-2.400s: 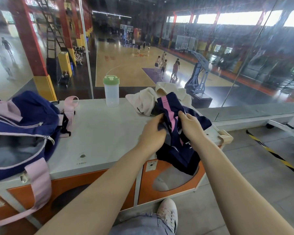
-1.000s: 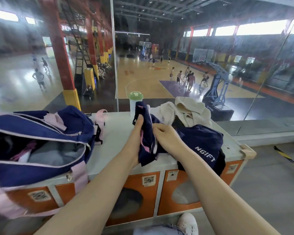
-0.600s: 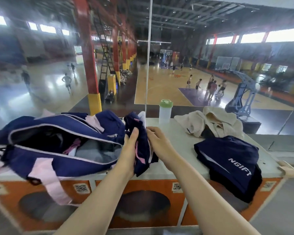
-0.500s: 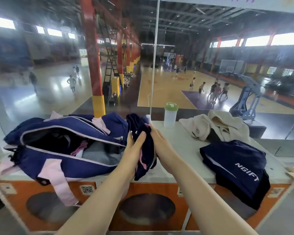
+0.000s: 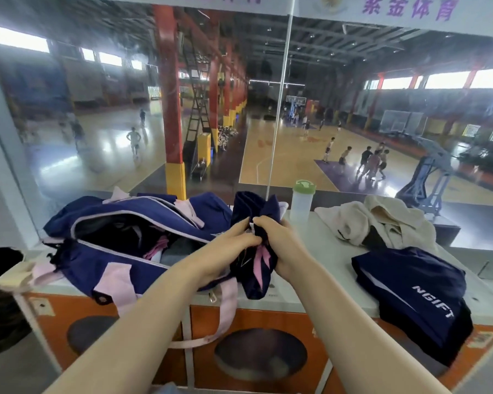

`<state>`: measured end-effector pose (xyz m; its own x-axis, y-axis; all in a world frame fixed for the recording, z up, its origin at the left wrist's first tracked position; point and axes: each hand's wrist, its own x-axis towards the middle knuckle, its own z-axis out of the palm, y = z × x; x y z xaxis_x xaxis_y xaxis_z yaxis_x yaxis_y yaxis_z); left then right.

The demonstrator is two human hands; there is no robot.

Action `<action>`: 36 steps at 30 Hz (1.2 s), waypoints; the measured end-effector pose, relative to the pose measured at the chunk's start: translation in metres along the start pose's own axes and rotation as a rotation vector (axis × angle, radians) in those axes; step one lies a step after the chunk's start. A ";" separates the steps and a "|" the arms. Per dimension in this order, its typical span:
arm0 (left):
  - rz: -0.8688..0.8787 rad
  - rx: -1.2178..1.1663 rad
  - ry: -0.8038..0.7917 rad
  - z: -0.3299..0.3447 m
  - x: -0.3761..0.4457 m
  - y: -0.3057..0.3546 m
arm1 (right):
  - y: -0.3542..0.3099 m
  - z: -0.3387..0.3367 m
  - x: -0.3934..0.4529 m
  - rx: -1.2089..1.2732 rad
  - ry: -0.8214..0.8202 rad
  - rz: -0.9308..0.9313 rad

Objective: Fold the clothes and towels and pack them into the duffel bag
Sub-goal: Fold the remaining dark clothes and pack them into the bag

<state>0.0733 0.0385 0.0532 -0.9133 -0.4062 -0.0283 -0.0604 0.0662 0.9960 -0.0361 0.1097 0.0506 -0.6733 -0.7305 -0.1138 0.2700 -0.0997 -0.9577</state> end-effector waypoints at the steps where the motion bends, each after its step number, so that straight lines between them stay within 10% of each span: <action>1: -0.016 0.058 0.018 -0.008 -0.001 0.000 | 0.001 -0.001 0.000 0.007 0.006 0.013; 10: -0.349 1.184 0.038 -0.109 -0.011 -0.008 | -0.010 -0.011 0.014 -0.006 -0.020 0.111; 16: -0.332 1.264 0.168 -0.142 0.015 -0.033 | -0.013 -0.010 0.018 0.076 -0.152 0.183; 28: -0.132 -0.389 0.304 -0.131 0.062 0.014 | -0.025 -0.033 0.018 -0.168 -0.280 0.287; 36: -0.143 -0.521 0.346 -0.138 0.080 0.052 | -0.038 0.014 0.028 -0.489 -0.687 0.235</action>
<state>0.0529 -0.1164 0.1147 -0.7225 -0.6550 -0.2213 0.1116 -0.4264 0.8976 -0.0557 0.0838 0.0879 -0.0308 -0.9569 -0.2888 -0.0819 0.2904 -0.9534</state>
